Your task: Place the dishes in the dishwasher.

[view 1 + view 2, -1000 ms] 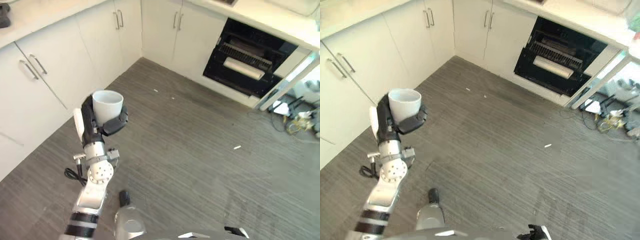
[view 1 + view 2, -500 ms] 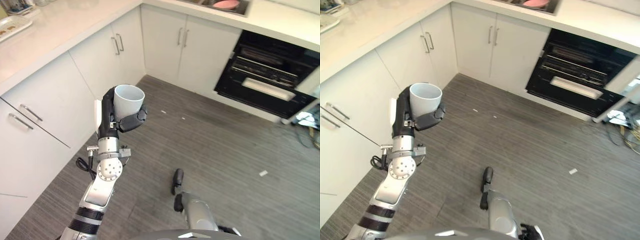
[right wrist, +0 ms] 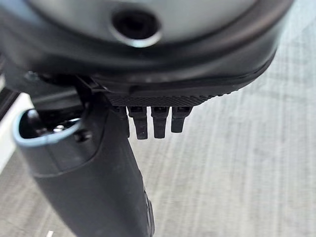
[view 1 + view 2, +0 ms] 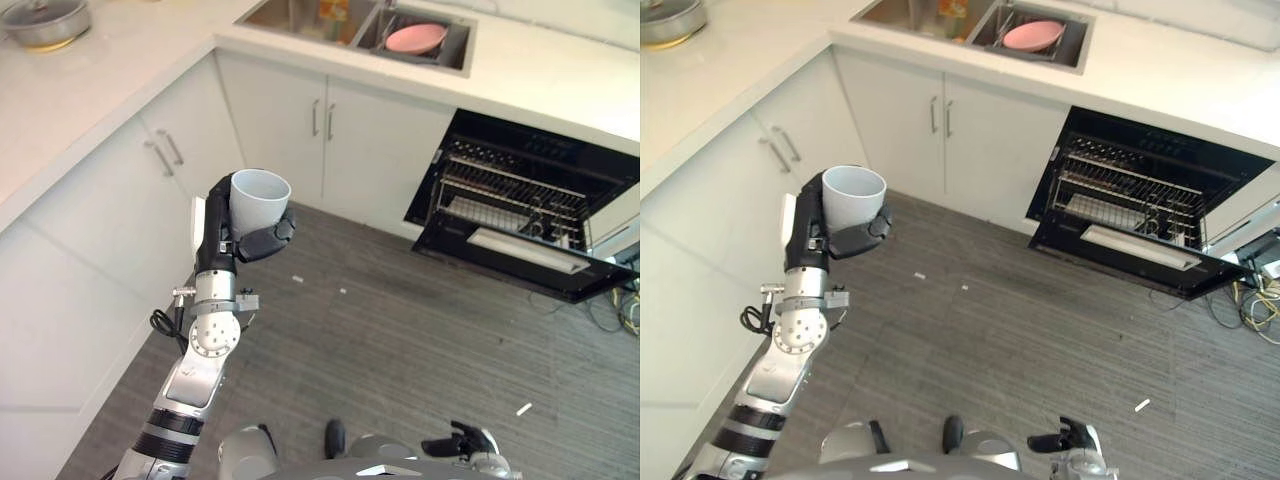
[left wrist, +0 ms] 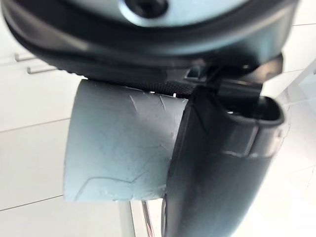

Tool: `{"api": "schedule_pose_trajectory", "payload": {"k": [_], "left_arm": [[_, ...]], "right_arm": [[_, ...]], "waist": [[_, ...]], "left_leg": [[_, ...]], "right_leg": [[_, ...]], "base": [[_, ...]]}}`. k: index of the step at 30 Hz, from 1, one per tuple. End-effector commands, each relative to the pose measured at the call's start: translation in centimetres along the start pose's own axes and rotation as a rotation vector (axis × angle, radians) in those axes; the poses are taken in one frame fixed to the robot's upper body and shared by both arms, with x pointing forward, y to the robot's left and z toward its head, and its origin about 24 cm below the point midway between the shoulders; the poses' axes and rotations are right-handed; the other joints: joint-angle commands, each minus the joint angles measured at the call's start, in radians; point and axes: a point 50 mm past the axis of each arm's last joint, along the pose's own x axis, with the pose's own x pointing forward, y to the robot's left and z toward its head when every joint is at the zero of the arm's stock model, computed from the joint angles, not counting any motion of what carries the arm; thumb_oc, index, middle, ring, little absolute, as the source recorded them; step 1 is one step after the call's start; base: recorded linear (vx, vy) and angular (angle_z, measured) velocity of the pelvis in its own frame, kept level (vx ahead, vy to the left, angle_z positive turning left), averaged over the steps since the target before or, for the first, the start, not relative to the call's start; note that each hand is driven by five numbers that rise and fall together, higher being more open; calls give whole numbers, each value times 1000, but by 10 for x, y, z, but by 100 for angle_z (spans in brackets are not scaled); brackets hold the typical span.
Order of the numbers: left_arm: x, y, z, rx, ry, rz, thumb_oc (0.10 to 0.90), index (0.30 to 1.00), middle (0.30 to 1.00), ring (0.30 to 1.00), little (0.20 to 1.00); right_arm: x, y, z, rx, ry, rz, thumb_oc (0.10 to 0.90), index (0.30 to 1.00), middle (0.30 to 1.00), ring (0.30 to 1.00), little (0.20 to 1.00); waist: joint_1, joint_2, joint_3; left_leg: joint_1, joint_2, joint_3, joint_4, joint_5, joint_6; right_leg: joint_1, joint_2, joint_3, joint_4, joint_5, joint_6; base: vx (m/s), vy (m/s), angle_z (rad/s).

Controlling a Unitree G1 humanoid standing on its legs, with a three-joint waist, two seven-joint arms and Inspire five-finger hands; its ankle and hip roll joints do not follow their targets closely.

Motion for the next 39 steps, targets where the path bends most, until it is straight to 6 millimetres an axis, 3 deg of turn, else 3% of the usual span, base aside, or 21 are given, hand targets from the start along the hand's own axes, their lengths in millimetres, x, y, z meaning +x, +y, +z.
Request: {"api": "schedule_pose_trajectory", "payload": {"k": [1,3,4,9,10,11,12,13,15,16,18,21,22,28,29,30,31,32,33,36,39], "left_arm": [[17,3,55,-90,-294,45,400,300,300,300,300],[17,3,55,-70,-296,49,400,300,300,300,300],[14,2,54,-75,-294,46,400,300,300,300,300],[16,-6,64,-73,-343,-25,400,300,300,300,300],[17,-6,61,-25,-340,-54,400,300,300,300,300],[17,-6,61,-25,-340,-54,400,300,300,300,300],[20,-5,60,-8,-336,-55,400,300,300,300,300],[20,-5,60,-8,-336,-55,400,300,300,300,300],[18,4,54,8,-313,-5,400,300,300,300,300],[18,4,54,8,-313,-5,400,300,300,300,300],[11,6,47,1,-278,-5,400,300,300,300,300],[7,8,44,21,-267,-16,400,300,300,300,300],[4,4,40,17,-250,-34,400,300,300,300,300],[0,14,32,6,-217,30,400,300,300,300,300],[0,13,32,-1,-219,37,400,300,300,300,300],[4,12,36,-19,-239,60,400,300,300,300,300],[4,11,36,-20,-240,60,400,300,300,300,300],[6,8,40,-36,-261,66,400,300,300,300,300],[9,7,43,-39,-277,75,400,300,300,300,300],[9,8,44,-51,-277,109,400,300,300,300,300],[5,13,40,-48,-260,142,400,300,300,300,300]], "right_arm": [[-1,-25,-8,-58,-5,-63,800,900,900,900,900],[1,-24,3,-79,-51,-74,800,900,900,900,900],[0,-21,2,-28,-47,-71,800,900,900,900,900],[0,-16,-4,13,-13,-67,800,900,900,900,900],[-2,3,0,29,-23,-16,800,900,900,900,900],[-2,3,0,29,-23,-16,800,900,900,900,900],[-1,17,12,-70,-68,28,800,900,900,900,900],[-1,17,12,-70,-68,28,800,900,900,900,900],[-2,28,23,-170,-127,67,800,900,900,900,900],[-2,28,23,-170,-127,67,800,900,900,900,900],[-4,26,29,-148,-174,68,800,900,900,900,900],[-6,24,36,-47,-214,89,800,900,900,900,900],[-8,18,44,63,-258,98,800,900,900,900,900],[-21,-20,101,234,-544,29,800,900,900,900,900],[-28,-27,115,273,-619,11,800,900,900,900,900],[-41,-38,139,291,-746,-1,800,900,900,900,900],[-41,-38,139,291,-746,-3,800,900,900,900,900],[-57,-50,163,289,-882,-14,800,900,900,900,900],[-69,-56,182,292,-968,-23,800,900,900,900,900],[-92,-61,205,316,-1110,-17,800,900,900,900,900],[-119,-62,220,349,-1254,-1,800,900,900,900,900]], "waist": [[30,63,-40],[46,82,-49],[4,93,-60],[-4,92,-77],[-25,84,-78],[-25,84,-78],[-11,91,-52],[-11,91,-52],[3,94,-50],[3,94,-50],[-12,90,-66],[-18,93,-71],[-34,93,-89],[-39,112,-97],[-42,116,-91],[-50,112,-76],[-53,115,-75],[-42,105,-47],[-28,101,-26],[-17,96,-24],[-5,117,-50]], "left_leg": [[170,22,-223,-332,68,-22],[143,28,-433,-399,117,-49],[165,44,-367,-385,82,-50],[211,13,-274,-458,82,-36],[254,-22,-170,-467,30,-5],[254,-22,-170,-467,30,-5],[288,-30,-111,-467,5,19],[288,-30,-111,-467,5,19],[334,-45,-15,-467,-24,25],[334,-45,-15,-467,-24,25],[353,-55,37,-467,-27,29],[378,-48,65,-467,-40,22],[381,-53,64,-467,-35,20],[417,-37,128,-410,-20,-6],[398,-23,122,-345,-14,-18],[337,15,108,-174,22,-44],[326,24,100,-155,15,-47],[271,62,82,14,81,-84],[216,48,30,92,89,-98],[158,22,11,10,51,-67],[194,4,25,-286,39,-33]], "right_leg": [[-70,-92,-6,49,-11,174],[-55,-84,104,54,-26,180],[-57,-103,143,73,-41,196],[-122,-141,169,107,-15,233],[-205,-169,166,207,13,275],[-205,-169,166,207,13,275],[-307,-173,64,354,32,286],[-307,-173,64,354,32,286],[-349,-217,-202,343,59,260],[-349,-217,-202,343,59,260],[-372,-192,-295,242,94,232],[-342,-197,-284,159,129,248],[-301,-159,-191,81,119,247],[-222,-130,-176,22,111,236],[-209,-123,-172,19,101,227],[-189,-115,-166,14,81,197],[-189,-111,-170,15,80,194],[-153,-118,-174,8,54,176],[-143,-123,-178,7,50,166],[-135,-130,-177,7,42,172],[-128,-139,-162,7,49,208]], "base": [[333,159,-94],[440,252,-156],[346,335,-253],[102,249,-123],[122,410,-113],[42,534,-93],[-48,226,-52],[-50,367,-201],[14,243,-273],[29,117,-233],[130,6,-193],[118,-37,-55],[178,-65,-11],[112,-90,6],[140,-240,-14],[75,-215,8],[115,-267,24],[54,-194,34],[95,-199,22],[110,-17,-7],[214,149,-16]]}}
